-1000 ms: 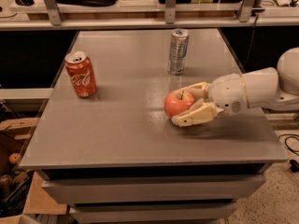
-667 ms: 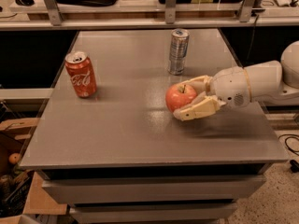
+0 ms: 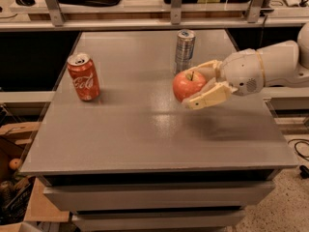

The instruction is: Pick apple

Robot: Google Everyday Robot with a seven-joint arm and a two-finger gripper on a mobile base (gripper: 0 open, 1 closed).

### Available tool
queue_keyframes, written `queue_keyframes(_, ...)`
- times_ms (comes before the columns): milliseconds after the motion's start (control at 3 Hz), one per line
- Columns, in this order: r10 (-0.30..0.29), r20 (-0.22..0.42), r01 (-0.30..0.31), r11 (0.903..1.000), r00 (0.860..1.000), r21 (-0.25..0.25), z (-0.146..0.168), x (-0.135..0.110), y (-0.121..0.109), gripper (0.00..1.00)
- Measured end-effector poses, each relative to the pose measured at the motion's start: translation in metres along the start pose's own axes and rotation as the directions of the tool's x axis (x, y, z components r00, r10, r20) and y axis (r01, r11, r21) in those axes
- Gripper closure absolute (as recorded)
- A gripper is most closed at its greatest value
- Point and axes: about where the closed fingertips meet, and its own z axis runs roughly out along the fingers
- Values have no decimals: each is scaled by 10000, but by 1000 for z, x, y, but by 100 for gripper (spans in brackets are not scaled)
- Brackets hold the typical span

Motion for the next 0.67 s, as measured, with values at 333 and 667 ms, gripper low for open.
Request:
queue_keyframes(333,-156,-139,153,9996,9998,-229,0,-5,-2,100)
queue_keyframes(667,-194,-256,180,9984,9995,-530,3,-5,-1,100)
